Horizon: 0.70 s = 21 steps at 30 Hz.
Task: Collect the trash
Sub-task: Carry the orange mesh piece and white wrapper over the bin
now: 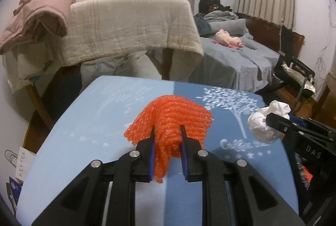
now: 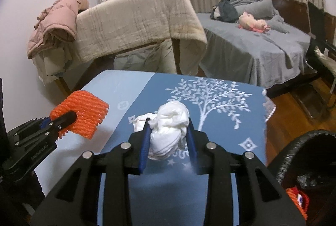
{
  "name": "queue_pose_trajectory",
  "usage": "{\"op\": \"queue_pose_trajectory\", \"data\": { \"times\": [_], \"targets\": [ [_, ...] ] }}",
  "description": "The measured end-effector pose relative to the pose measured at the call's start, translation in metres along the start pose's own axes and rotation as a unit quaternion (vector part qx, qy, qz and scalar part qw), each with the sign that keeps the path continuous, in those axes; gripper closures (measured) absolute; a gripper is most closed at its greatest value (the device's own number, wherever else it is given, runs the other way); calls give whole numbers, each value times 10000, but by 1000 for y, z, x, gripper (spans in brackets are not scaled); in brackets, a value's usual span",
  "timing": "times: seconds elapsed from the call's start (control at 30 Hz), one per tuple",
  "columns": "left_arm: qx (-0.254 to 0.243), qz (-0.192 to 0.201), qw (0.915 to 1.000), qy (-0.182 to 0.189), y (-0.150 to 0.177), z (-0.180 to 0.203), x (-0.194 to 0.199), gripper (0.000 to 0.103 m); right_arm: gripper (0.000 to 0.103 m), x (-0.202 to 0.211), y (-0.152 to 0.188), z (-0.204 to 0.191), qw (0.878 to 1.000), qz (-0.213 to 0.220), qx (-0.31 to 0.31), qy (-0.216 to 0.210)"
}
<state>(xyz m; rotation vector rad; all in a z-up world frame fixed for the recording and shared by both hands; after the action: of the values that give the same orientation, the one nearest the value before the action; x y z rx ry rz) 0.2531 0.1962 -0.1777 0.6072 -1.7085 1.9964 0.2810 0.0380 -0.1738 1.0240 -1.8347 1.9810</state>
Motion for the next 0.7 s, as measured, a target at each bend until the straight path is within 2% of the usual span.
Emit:
{"op": "queue_pose_trajectory", "data": {
  "times": [0.7],
  "targets": [
    [-478,383,9962,614,-16,103,54,83,72,117,2,75,9963,643,-323,462]
  ]
}}
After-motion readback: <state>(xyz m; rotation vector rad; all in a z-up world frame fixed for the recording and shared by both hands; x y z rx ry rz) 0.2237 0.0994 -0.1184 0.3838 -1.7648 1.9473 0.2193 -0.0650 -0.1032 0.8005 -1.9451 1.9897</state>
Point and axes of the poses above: each gripper's, at about its wrist camera, not at the fingertips, and x roughly against the way its jaws point, z to its right, y to its underside, the point moved 10 cm from there along -x, roughly the way its jaws point, and after that the axes turned 7 degrees about y, right-handed, at the moved point
